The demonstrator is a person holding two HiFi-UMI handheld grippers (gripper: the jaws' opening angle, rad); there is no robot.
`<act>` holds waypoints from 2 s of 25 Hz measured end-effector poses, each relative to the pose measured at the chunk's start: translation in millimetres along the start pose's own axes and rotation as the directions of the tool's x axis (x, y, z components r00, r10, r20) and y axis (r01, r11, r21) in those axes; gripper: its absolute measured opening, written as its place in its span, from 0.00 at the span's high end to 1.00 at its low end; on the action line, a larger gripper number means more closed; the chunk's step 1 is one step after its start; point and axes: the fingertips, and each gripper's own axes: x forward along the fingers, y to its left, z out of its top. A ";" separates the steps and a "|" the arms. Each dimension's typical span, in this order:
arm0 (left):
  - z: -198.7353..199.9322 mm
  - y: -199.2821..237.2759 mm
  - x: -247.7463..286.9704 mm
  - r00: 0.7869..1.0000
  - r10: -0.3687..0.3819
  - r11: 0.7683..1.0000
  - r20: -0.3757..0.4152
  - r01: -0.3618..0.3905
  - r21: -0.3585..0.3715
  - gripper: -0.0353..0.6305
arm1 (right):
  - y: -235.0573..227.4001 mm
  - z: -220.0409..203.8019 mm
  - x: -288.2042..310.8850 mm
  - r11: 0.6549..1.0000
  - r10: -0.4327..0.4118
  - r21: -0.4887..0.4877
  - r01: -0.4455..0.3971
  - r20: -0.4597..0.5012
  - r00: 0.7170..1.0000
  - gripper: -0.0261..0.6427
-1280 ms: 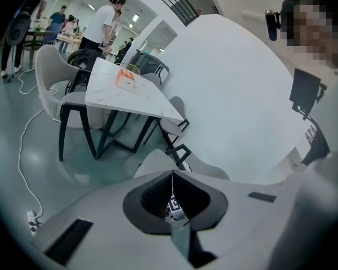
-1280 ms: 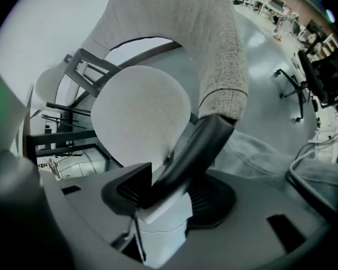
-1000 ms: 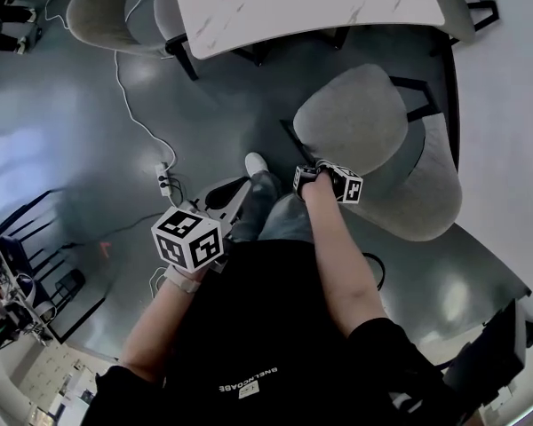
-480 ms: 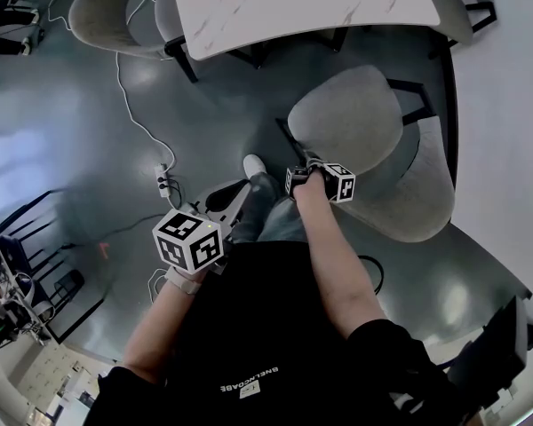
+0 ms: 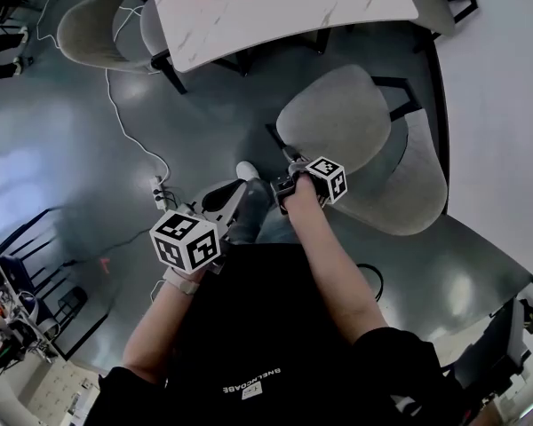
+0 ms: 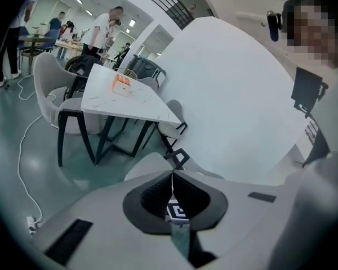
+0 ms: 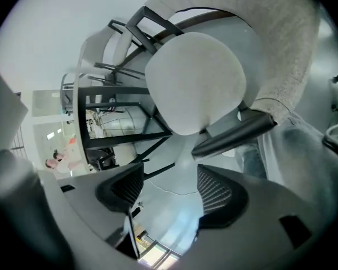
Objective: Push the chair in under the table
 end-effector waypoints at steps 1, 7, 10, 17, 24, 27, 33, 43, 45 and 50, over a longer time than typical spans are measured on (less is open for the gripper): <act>0.3 -3.7 2.4 1.000 -0.008 1.000 -0.002 0.008 0.005 0.94 | 8.2 1.3 -7.3 0.999 0.030 -0.020 -0.030 -0.006 1.000 0.54; -2.1 -39.1 20.9 0.998 -0.068 0.995 -0.018 0.069 0.068 0.94 | 49.8 40.6 -65.3 0.961 0.191 -0.205 -0.188 -0.006 0.982 0.54; -10.4 -60.6 34.0 0.997 -0.072 0.992 -0.022 0.074 0.107 0.94 | 61.8 74.0 -105.4 0.922 0.252 -0.303 -0.239 0.002 0.968 0.54; -66.9 -139.7 89.8 0.975 -0.169 0.971 -0.143 0.190 0.149 0.93 | 50.3 182.1 -219.8 0.861 0.318 -0.457 -0.224 0.138 0.938 0.54; -125.3 -226.8 156.1 0.906 -0.256 0.885 -0.338 0.360 0.296 0.80 | 10.1 285.8 -334.3 0.827 0.330 -0.556 -0.088 0.352 0.876 0.54; -144.1 -252.3 180.4 0.883 -0.271 0.838 -0.384 0.413 0.358 0.76 | -12.2 316.7 -367.1 0.831 0.302 -0.556 -0.014 0.430 0.851 0.54; -185.9 -272.2 234.0 0.867 -0.213 0.708 -0.451 0.455 0.541 0.65 | -65.1 353.3 -388.2 0.831 0.182 -0.538 0.138 0.499 0.847 0.54; -242.1 -264.9 298.0 0.849 -0.138 0.539 -0.510 0.497 0.680 0.55 | -98.3 355.6 -351.5 0.826 0.068 -0.518 0.220 0.480 0.875 0.54; -253.9 -260.9 305.6 0.834 -0.133 0.522 -0.536 0.519 0.677 0.54 | -98.8 357.2 -344.6 0.821 0.054 -0.520 0.236 0.481 0.875 0.54; -279.9 -250.2 324.3 0.800 -0.122 0.522 -0.588 0.556 0.647 0.54 | -107.3 362.7 -322.1 0.794 -0.012 -0.539 0.283 0.451 0.892 0.54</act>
